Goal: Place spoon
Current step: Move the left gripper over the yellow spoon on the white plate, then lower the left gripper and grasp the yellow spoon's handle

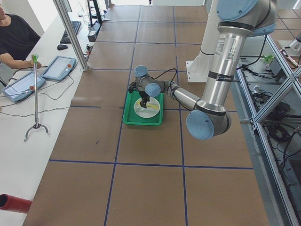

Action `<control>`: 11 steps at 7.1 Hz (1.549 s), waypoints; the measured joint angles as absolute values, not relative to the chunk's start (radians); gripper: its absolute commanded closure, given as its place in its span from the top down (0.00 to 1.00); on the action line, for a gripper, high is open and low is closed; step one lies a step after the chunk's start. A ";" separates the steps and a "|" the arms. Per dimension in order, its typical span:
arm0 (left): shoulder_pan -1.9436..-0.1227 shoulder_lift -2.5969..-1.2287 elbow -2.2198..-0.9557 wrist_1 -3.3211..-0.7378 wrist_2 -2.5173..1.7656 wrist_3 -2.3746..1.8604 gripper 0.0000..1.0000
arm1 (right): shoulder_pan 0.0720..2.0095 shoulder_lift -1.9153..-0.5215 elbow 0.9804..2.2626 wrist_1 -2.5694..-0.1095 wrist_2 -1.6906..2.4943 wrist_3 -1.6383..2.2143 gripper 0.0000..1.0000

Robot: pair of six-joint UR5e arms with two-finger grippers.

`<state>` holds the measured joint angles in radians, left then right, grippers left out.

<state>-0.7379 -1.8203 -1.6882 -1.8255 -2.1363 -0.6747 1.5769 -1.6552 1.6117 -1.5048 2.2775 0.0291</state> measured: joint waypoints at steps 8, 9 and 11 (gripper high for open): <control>-0.736 -1.820 -1.735 -1.800 -2.190 -0.736 0.00 | 1.577 -1.655 1.612 -1.505 2.278 0.029 1.00; -0.743 -1.829 -1.770 -1.775 -2.190 -0.830 0.00 | 1.577 -1.655 1.612 -1.505 2.278 0.029 1.00; -0.740 -1.900 -1.768 -1.746 -2.188 -1.062 0.00 | 1.577 -1.656 1.612 -1.505 2.278 0.029 1.00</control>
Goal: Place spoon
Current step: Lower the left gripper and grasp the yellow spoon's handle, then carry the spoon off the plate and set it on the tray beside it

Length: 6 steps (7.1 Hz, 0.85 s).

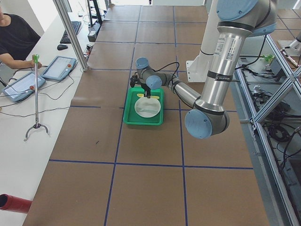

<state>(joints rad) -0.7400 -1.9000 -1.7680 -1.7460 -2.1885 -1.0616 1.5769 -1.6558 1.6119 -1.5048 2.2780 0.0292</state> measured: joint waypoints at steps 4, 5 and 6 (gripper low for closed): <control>-0.671 -1.980 -1.628 -1.801 -2.179 -1.196 0.00 | 1.577 -1.655 1.612 -1.505 2.277 0.029 1.00; -0.663 -1.979 -1.616 -1.821 -2.178 -1.180 0.13 | 1.577 -1.655 1.612 -1.505 2.277 0.029 1.00; -0.661 -1.978 -1.612 -1.828 -2.177 -1.152 0.44 | 1.577 -1.656 1.611 -1.505 2.278 0.029 1.00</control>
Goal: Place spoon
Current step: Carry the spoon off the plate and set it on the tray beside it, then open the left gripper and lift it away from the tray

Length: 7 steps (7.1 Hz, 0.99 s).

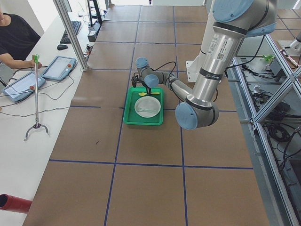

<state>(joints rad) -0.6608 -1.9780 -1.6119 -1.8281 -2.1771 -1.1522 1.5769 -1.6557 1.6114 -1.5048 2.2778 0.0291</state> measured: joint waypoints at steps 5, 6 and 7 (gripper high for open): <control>-0.733 -1.977 -1.661 -1.824 -2.180 -1.126 0.80 | 1.577 -1.655 1.611 -1.505 2.278 0.029 1.00; -0.788 -1.977 -1.714 -1.802 -2.184 -1.127 0.79 | 1.577 -1.655 1.611 -1.505 2.277 0.029 1.00; -0.853 -1.977 -1.769 -1.762 -2.187 -1.127 0.79 | 1.577 -1.655 1.611 -1.505 2.277 0.029 1.00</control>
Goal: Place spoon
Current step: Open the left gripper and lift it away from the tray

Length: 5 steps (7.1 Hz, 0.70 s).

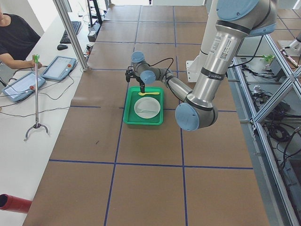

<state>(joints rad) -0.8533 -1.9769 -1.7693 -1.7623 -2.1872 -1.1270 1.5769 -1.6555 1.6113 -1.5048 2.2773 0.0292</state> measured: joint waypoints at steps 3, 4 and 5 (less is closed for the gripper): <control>-1.077 -1.863 -1.820 -1.701 -2.192 -0.834 0.79 | 1.577 -1.655 1.612 -1.505 2.277 0.029 1.00; -1.189 -1.775 -1.817 -1.686 -2.210 -0.622 0.79 | 1.577 -1.655 1.612 -1.505 2.277 0.029 1.00; -1.297 -1.704 -1.804 -1.668 -2.238 -0.416 0.79 | 1.577 -1.655 1.612 -1.505 2.277 0.029 1.00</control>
<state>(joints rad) -1.2973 -1.7036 -1.8035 -1.6683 -2.2379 -0.4161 1.5769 -1.6552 1.6118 -1.5048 2.2775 0.0292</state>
